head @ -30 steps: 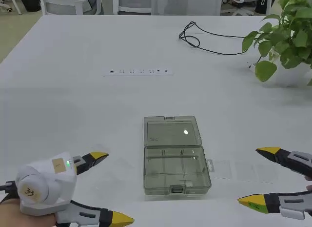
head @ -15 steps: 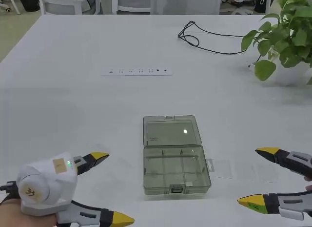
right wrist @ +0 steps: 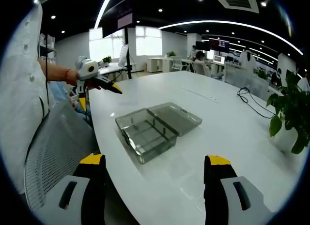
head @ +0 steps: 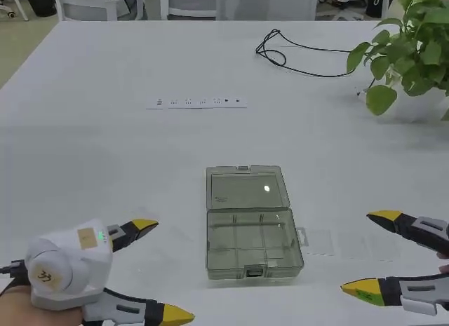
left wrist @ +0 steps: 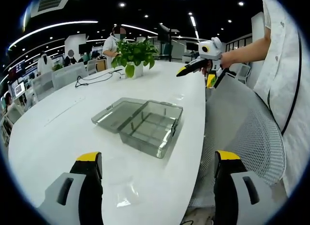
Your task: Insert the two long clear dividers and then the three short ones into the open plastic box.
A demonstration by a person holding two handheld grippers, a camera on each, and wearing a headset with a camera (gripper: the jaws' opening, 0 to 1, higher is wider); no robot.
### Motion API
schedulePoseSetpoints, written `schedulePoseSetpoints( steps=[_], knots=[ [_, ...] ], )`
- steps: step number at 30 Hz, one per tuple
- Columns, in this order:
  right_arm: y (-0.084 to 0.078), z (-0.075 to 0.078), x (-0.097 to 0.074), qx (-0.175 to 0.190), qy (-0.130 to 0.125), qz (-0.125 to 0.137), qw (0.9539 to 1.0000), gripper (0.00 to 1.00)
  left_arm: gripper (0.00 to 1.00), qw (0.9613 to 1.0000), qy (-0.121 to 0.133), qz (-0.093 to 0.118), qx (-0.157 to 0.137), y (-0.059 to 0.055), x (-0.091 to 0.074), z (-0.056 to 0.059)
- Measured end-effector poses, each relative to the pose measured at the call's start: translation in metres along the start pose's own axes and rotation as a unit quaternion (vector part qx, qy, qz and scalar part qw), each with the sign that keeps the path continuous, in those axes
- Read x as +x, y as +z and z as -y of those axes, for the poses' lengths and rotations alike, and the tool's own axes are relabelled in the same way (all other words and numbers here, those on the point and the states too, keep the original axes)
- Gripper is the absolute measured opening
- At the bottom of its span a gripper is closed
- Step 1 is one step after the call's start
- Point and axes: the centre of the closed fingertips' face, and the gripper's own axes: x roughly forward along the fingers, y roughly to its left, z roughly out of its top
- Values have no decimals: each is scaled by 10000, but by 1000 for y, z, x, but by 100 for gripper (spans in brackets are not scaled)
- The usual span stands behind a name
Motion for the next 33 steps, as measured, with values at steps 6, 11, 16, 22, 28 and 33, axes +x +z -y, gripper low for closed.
schedulePoseSetpoints(
  steps=[6, 11, 16, 22, 28, 33],
  knots=[
    [0, 0, 0, -2, 3, -6, 10000, 84, 98, 10000, 10, 19, -11, 0, 0, 0],
    [1, -1, 1, -2, -2, -1, 10000, 84, 98, 10000, 3, 17, -12, 1, 0, 0],
    [1, -1, 0, 2, -9, -8, 10000, 84, 98, 10000, -13, 7, -15, 0, 0, 0],
    [5, -1, -1, -7, -23, 26, 10000, 84, 98, 10000, -9, -15, -10, 0, -1, -3],
    [7, 0, 1, -7, -15, 47, 10000, 84, 97, 10000, -9, -17, -6, 1, -1, -6],
    [6, 0, 3, -2, 7, 37, 10000, 84, 97, 10000, 20, -39, -38, -1, -1, -8]
  ],
)
